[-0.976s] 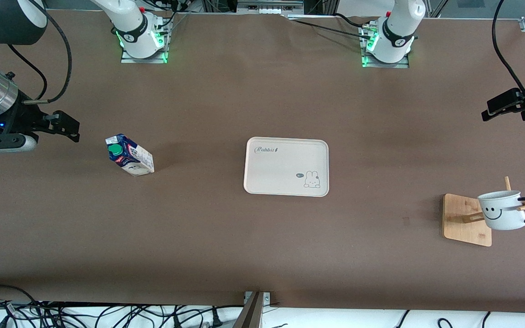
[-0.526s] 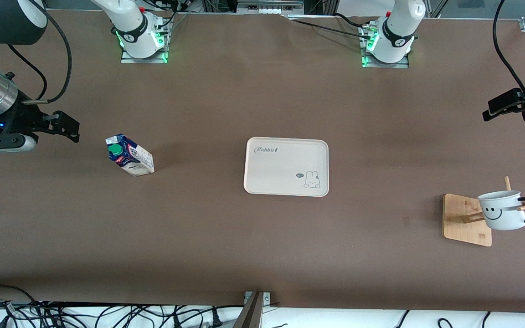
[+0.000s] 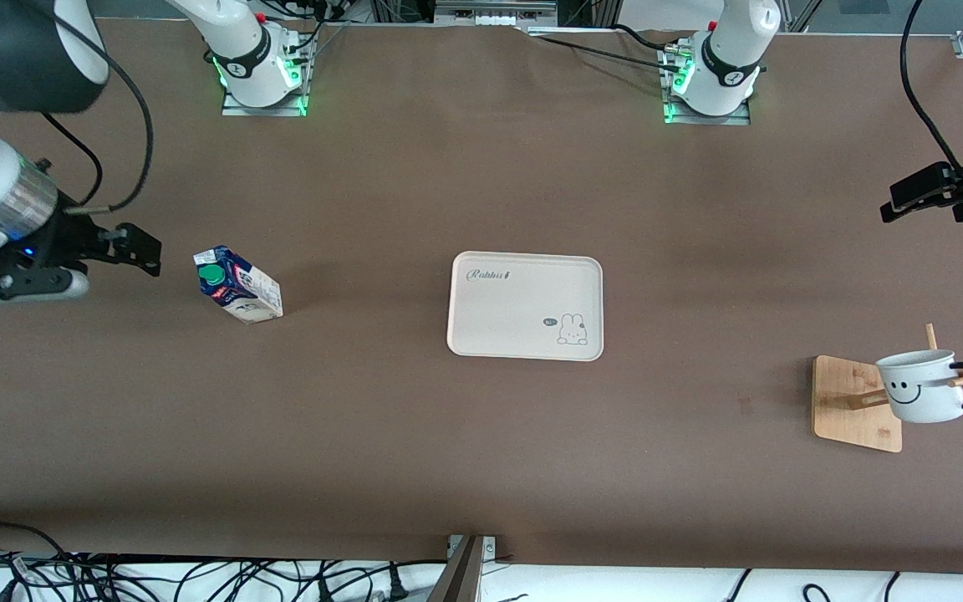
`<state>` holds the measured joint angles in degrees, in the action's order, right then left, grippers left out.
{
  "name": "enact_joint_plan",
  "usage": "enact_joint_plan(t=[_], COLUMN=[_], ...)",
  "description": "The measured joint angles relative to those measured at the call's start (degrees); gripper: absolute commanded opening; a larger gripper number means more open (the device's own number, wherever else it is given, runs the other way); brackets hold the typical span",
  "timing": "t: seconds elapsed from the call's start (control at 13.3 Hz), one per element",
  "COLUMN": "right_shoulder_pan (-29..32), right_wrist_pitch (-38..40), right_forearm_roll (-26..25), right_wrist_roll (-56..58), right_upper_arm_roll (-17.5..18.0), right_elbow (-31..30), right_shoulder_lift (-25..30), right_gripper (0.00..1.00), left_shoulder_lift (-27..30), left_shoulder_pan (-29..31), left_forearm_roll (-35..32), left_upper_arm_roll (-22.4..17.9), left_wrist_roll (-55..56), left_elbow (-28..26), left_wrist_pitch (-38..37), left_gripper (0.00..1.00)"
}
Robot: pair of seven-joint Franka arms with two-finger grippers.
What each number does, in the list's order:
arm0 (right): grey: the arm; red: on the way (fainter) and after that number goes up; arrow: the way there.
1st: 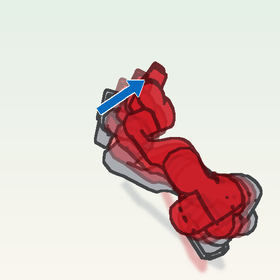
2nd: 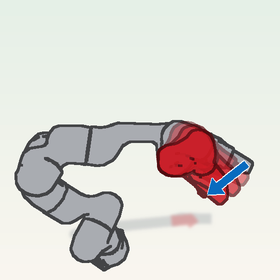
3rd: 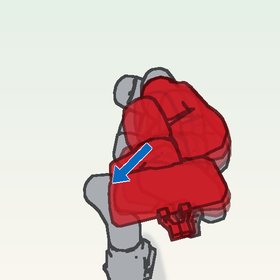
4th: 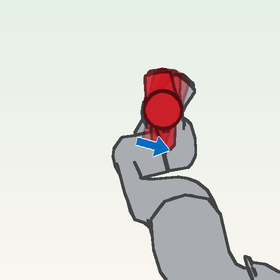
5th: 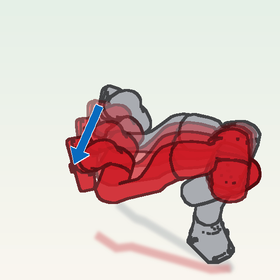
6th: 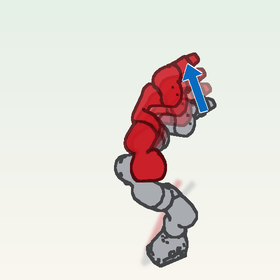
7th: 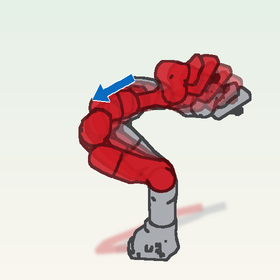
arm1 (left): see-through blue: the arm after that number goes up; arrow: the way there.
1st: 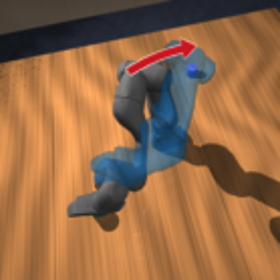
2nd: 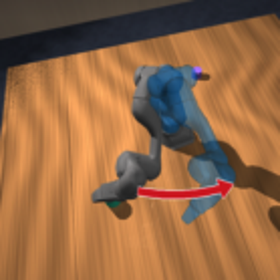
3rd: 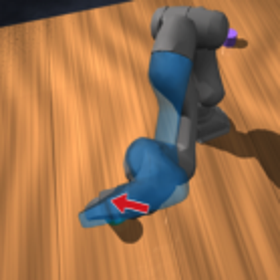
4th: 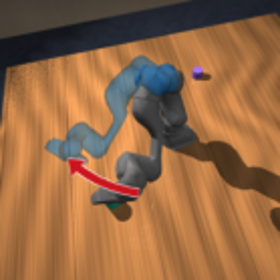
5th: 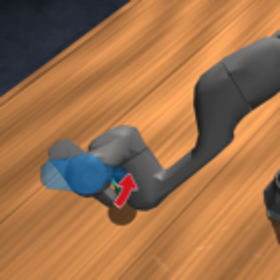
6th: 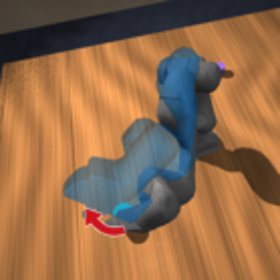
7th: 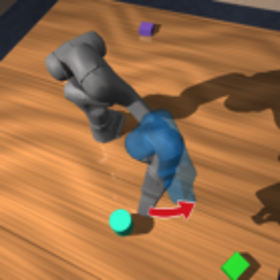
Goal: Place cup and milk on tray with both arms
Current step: 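Reach the right gripper to the milk carton while the left gripper approaches the mug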
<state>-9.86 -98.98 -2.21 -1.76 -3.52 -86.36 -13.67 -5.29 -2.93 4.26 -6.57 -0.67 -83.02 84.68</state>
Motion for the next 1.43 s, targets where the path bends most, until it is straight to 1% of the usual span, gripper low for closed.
enact_joint_plan(t=[0.15, 0.38, 0.53, 0.9, 1.2, 1.43], right_shoulder_pan=[0.0, -0.4, -0.6, -0.6, -0.6, -0.6], right_wrist_pitch=[-0.5, 1.4, 0.7, -6.2, -14.8, -16.2], right_forearm_roll=[-0.5, -0.4, 0.1, 3.2, 3.5, 3.5], right_wrist_roll=[0.0, 0.0, -0.1, -0.1, -0.1, -0.2], right_upper_arm_roll=[0.0, 0.2, 0.3, 0.4, 0.4, 0.4], right_elbow=[0.0, 0.1, -1.1, -9.5, -19.1, -22.8], right_shoulder_lift=[-2.9, -3.0, -3.0, -3.1, -1.4, -0.1], right_gripper=[1.00, 1.00, 1.00, 1.00, 1.00, 1.00], left_shoulder_lift=[-0.4, -2.2, -3.3, -6.0, -7.7, -7.7], left_shoulder_pan=[-0.2, -0.5, -0.5, -0.7, -2.3, -2.4], left_forearm_roll=[0.0, 0.0, 0.0, 0.0, 0.0, 0.0], left_upper_arm_roll=[0.0, 0.0, 0.0, 0.0, 0.0, -0.1], left_wrist_roll=[0.0, 0.0, 0.0, 0.0, 0.0, 0.0], left_elbow=[0.0, -0.1, -0.1, -0.1, -0.1, -0.2], left_wrist_pitch=[0.5, 1.0, 1.2, 1.8, 3.6, 5.3], left_gripper=[1.00, 1.00, 1.00, 1.00, 1.00, 1.00])
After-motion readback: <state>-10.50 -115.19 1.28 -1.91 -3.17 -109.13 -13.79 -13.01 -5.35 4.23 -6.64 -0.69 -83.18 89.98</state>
